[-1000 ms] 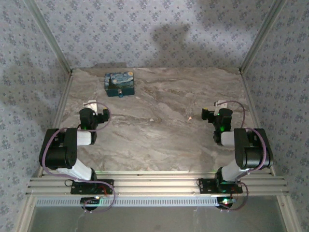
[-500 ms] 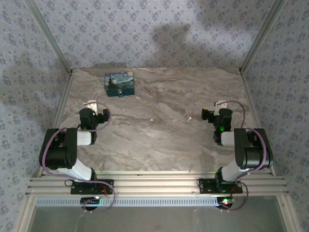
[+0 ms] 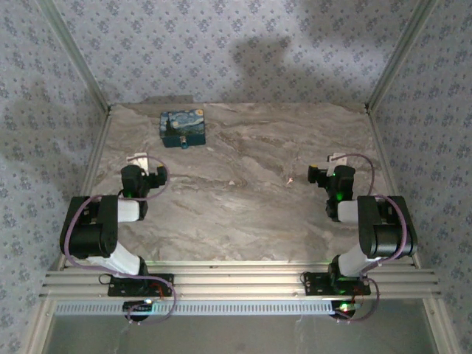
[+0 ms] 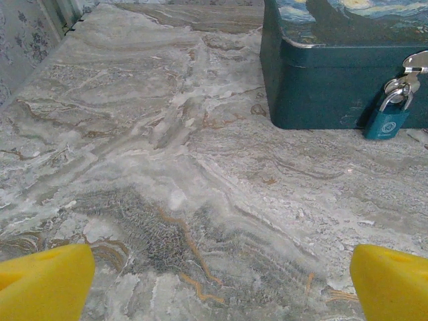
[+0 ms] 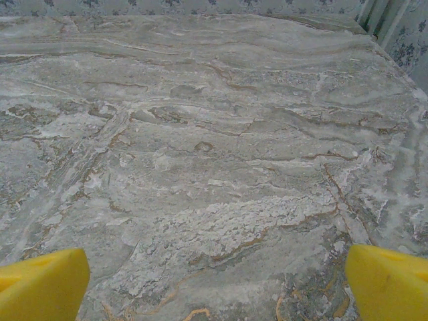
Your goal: Unlock a padlock with a key
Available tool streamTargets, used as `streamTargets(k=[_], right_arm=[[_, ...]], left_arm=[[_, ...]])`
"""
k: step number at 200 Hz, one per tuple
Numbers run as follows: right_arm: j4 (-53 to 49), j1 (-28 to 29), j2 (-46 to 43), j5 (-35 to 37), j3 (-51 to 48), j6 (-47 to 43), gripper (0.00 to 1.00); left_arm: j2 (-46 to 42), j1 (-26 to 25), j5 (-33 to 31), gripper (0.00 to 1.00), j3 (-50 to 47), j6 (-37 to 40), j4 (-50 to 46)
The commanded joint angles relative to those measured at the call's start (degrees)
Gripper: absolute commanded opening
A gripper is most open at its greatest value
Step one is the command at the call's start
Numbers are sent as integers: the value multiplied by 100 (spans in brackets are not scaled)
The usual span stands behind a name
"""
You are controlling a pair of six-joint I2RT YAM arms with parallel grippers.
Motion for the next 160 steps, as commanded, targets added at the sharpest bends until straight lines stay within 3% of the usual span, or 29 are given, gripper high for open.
streamTargets(k=[1,25,56,89,107,125,160], right_arm=[[-58,-41,-141,-90,-60,-51,100],[-912,8,-426,-275,285,-195,100],[-2615,115,-741,86,1249,-161,100],[-3967,128,-800,7,2273,1010,100],[-4835,224,-513,118,2943,1746,100],[-5618,352,-80,-141,3633,2116,96],[-5797,831,289,-289,3999,2342,96]], left_arm=[[-173,65,192,98,0,54,-73],[-779,53,152,98,616,41,-1631],[-1173,241,124,98,1173,-634,-2503],[-635,442,316,98,2917,-1252,-4454],[45,677,982,98,3971,-1653,-5388],[675,886,1932,98,4619,-2017,-5536],[1877,936,3023,91,5770,-2323,-5784]])
